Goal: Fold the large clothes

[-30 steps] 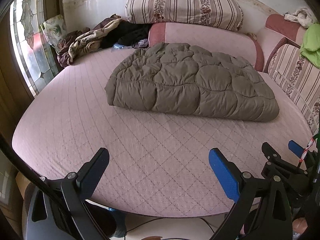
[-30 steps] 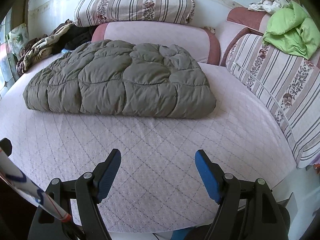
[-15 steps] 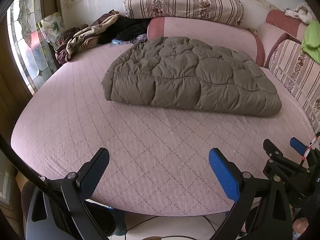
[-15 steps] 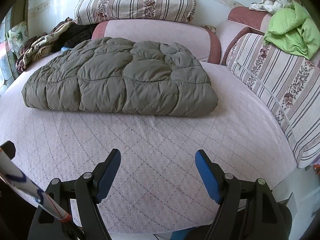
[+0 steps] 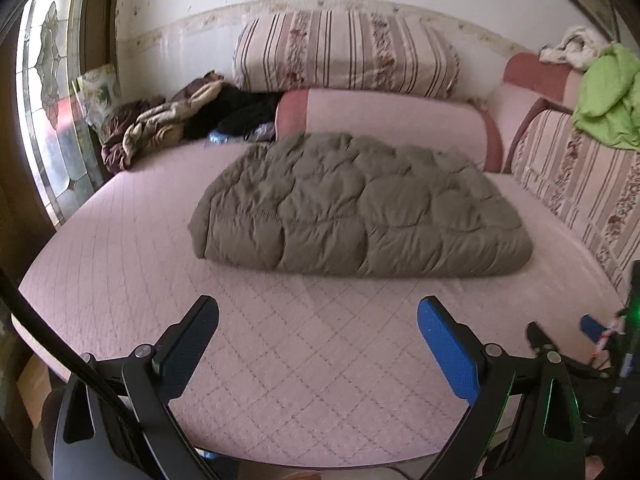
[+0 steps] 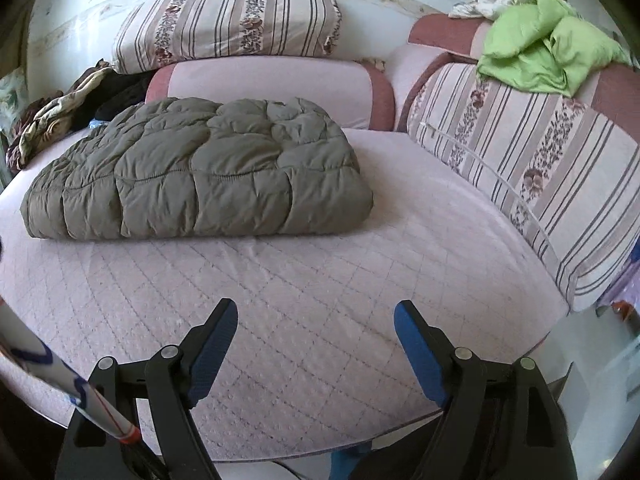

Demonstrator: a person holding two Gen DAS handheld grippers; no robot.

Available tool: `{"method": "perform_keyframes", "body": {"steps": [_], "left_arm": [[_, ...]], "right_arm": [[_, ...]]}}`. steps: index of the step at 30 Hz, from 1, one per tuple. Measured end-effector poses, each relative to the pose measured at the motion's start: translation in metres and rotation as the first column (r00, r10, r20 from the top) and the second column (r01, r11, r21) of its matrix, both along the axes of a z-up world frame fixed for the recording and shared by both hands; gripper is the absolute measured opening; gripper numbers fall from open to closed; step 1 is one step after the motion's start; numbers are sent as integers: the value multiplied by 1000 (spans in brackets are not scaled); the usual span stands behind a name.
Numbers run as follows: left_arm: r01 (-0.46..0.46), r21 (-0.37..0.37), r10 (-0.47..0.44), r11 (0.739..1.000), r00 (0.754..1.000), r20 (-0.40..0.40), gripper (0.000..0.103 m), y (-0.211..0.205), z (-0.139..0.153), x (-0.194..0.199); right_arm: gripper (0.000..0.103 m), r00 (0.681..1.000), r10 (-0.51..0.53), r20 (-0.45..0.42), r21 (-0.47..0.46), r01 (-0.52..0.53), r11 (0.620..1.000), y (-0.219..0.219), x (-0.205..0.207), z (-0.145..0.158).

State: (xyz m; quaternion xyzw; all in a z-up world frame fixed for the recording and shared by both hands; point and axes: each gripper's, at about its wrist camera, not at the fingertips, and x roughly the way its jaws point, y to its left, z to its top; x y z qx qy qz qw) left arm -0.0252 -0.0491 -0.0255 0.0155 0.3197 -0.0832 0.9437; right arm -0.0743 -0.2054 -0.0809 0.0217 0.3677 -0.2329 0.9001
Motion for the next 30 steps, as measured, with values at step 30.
{"method": "perform_keyframes", "body": {"steps": [30], "left_arm": [[-66, 79, 77, 995, 988, -137, 99, 3, -28, 8]], "right_arm": [[84, 996, 85, -17, 5, -85, 996, 23, 11, -14]]}}
